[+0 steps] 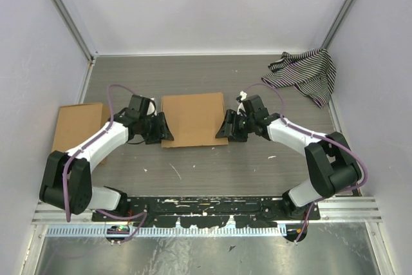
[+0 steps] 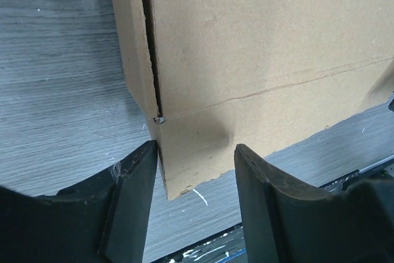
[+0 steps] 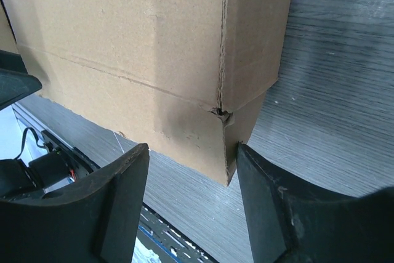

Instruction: Fold the paper box

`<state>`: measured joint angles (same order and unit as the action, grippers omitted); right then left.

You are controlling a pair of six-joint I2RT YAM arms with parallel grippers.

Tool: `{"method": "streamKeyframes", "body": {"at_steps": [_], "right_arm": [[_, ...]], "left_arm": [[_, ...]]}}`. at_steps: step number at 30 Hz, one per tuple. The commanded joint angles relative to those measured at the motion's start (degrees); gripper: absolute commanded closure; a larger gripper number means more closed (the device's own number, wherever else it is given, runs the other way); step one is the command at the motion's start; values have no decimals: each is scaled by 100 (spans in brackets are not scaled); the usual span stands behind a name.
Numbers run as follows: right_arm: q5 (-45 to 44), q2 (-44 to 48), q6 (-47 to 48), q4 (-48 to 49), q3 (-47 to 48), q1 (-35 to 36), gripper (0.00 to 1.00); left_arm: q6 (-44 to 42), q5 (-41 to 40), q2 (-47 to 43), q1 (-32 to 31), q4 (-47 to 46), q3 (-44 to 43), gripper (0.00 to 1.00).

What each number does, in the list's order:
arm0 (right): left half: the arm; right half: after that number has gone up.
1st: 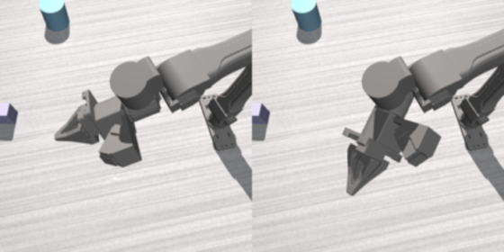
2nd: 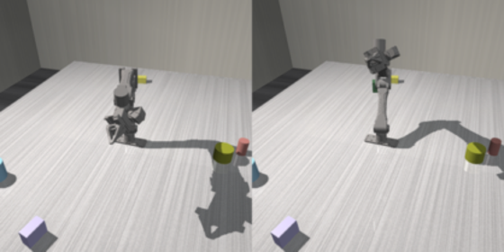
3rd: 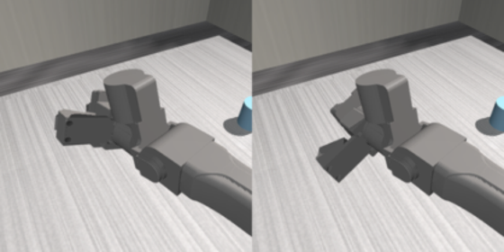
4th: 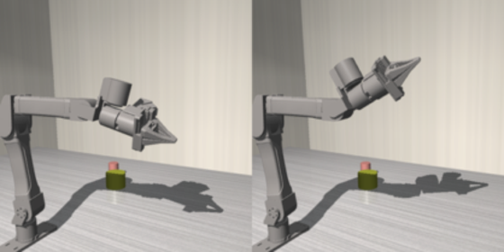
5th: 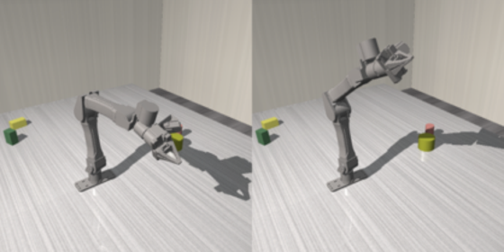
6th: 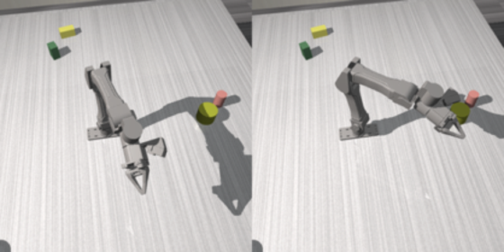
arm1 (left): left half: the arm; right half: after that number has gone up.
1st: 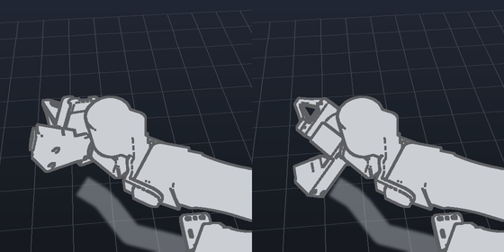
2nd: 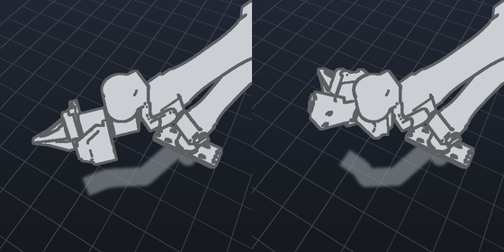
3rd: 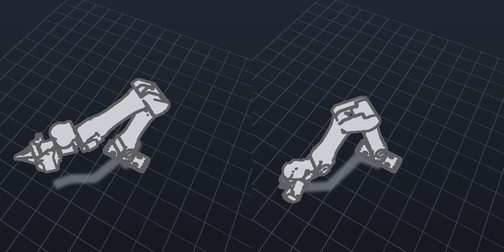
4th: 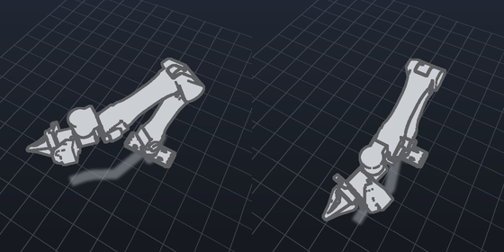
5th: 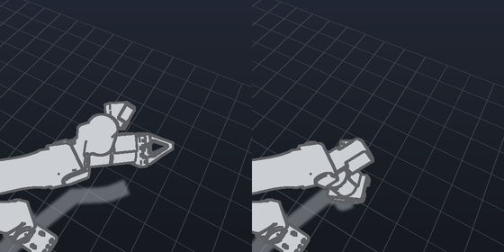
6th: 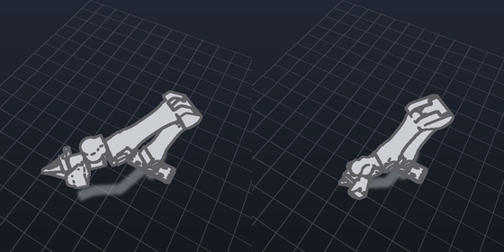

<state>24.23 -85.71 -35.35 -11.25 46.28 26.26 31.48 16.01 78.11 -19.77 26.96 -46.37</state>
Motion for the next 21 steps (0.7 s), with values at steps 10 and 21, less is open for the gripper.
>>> {"method": "streamKeyframes", "body": {"at_steps": [10, 21], "right_arm": [[-291, 160, 232, 41, 311, 22, 37], [-454, -38, 305, 408, 182, 26, 39]], "left_arm": [[-159, -386, 92, -11, 137, -137, 42], [-29, -311, 81, -11, -187, 30, 45]]}}
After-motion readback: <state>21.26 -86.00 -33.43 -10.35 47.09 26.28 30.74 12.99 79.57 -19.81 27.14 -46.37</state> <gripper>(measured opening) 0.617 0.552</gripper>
